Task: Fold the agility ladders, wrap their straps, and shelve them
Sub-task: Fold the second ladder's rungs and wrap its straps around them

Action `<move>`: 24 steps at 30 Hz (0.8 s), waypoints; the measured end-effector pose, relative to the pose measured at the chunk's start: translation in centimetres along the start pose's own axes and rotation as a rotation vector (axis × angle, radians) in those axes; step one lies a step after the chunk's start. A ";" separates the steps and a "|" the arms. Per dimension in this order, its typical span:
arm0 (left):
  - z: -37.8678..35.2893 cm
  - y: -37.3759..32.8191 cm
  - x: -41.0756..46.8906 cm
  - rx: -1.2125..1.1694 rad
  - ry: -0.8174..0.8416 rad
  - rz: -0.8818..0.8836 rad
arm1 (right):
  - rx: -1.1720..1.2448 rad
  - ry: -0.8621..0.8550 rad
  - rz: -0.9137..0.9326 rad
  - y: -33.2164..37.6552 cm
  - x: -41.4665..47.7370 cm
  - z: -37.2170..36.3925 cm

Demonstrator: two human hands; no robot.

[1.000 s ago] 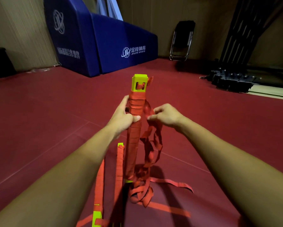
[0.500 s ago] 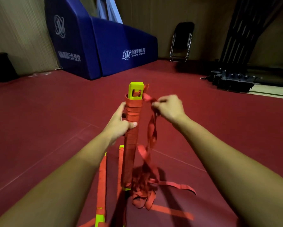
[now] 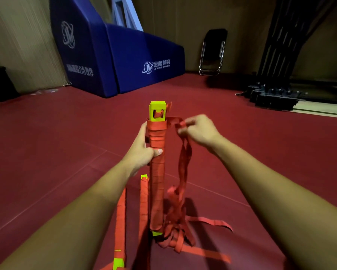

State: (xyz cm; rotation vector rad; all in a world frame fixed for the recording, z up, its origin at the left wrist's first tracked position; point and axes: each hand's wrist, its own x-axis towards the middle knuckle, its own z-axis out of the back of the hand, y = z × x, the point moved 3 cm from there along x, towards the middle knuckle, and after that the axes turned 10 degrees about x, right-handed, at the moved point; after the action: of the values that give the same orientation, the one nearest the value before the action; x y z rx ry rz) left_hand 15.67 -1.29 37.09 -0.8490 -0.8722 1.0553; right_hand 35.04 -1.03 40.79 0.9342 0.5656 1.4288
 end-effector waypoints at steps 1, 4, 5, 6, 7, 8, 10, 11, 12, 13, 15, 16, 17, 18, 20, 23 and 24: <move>0.0 0.0 0.0 0.002 0.000 0.008 | 0.068 -0.020 0.025 0.4 0.3 0.5; 0.1 -0.3 -0.1 0.007 -0.007 0.023 | -0.109 0.184 -0.035 -0.5 -0.6 -0.4; 0.0 -0.5 -0.1 0.014 0.001 0.019 | -0.118 0.210 -0.054 -0.9 -1.1 -0.7; 0.0 -0.5 -0.1 0.022 0.012 0.013 | -0.035 0.205 -0.061 -0.9 -1.5 -0.8; -0.2 -0.5 -0.1 0.028 0.024 0.004 | 0.112 0.194 -0.076 -0.5 -1.6 -0.8; -0.3 -0.5 0.0 0.029 0.037 0.000 | 0.268 0.207 -0.106 0.1 -1.6 -0.7; -0.5 -0.4 0.0 0.017 0.065 0.006 | 0.485 0.294 -0.190 1.1 -1.8 -0.8; -0.7 -0.3 0.0 0.013 0.078 0.010 | 0.523 0.326 -0.213 1.3 -1.9 -1.0; -0.7 -0.2 0.0 0.015 0.084 0.014 | 0.514 0.335 -0.208 1.2 -2.0 -1.1; -0.7 -0.1 0.0 0.026 0.082 0.015 | 0.480 0.335 -0.188 1.1 -2.0 -1.1; -0.6 0.2 0.2 0.048 0.071 0.018 | 0.424 0.361 -0.139 1.0 -1.9 -0.9; -0.5 0.4 0.3 0.058 0.060 0.029 | 0.405 0.369 -0.118 1.0 -1.7 -0.7; -0.5 0.6 0.4 0.068 0.049 0.055 | 0.391 0.359 -0.097 1.0 -1.6 -0.6; -0.5 0.7 0.5 0.075 0.039 0.090 | 0.386 0.334 -0.082 1.0 -1.6 -0.6; -0.5 0.9 0.7 0.115 0.024 0.141 | 0.339 0.271 -0.035 1.1 -1.4 -0.9; -0.4 1.6 1.2 0.202 -0.056 0.152 | 0.213 0.218 -0.001 1.4 -1.0 -1.8; -0.4 1.6 1.4 0.245 -0.085 0.135 | 0.175 0.195 0.004 1.6 -0.9 -1.9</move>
State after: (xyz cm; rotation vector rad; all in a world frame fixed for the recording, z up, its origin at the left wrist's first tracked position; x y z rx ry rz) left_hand 15.78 0.37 35.73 -0.6673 -0.7452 1.2956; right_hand 32.44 -1.69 40.88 0.9382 0.8455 1.5016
